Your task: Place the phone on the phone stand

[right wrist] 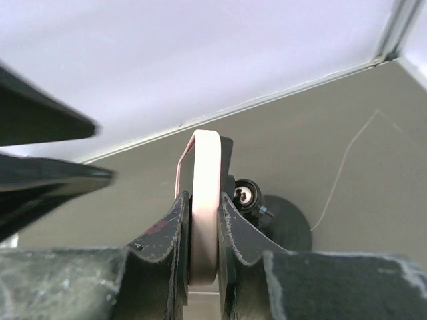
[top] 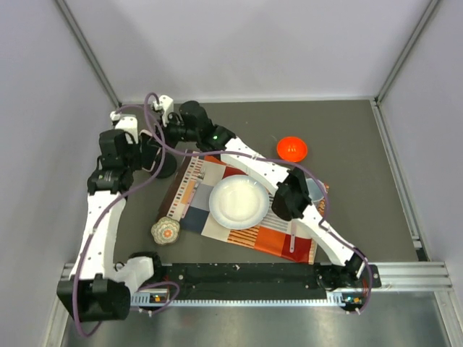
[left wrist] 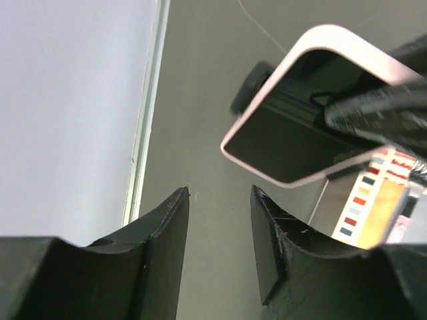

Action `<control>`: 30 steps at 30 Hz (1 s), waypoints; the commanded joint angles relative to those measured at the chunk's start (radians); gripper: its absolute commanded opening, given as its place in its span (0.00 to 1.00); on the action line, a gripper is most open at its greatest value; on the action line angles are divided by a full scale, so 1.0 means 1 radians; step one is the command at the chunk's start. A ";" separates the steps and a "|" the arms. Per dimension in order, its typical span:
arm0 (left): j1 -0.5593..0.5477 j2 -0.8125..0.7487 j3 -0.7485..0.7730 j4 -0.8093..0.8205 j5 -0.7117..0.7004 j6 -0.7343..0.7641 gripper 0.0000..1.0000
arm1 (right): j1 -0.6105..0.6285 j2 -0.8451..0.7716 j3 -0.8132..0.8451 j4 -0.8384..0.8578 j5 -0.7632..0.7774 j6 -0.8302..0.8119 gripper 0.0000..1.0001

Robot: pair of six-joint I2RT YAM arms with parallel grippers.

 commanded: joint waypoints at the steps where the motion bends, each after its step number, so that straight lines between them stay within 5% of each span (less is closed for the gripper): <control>1: -0.011 -0.130 0.071 -0.061 -0.039 -0.084 0.48 | -0.052 0.084 -0.007 0.044 0.158 -0.081 0.00; 8: -0.011 -0.182 0.091 -0.051 -0.129 -0.124 0.57 | -0.053 0.077 -0.030 0.065 0.124 -0.073 0.00; 19: 0.032 -0.133 0.068 0.049 0.014 -0.274 0.65 | -0.081 0.028 -0.093 0.130 -0.083 0.020 0.00; 24: 0.046 -0.136 0.110 0.058 0.026 -0.322 0.66 | -0.125 -0.017 -0.137 0.355 -0.173 0.270 0.00; 30: 0.048 -0.223 0.051 0.155 -0.018 -0.363 0.70 | -0.122 0.031 -0.026 0.575 -0.080 0.479 0.00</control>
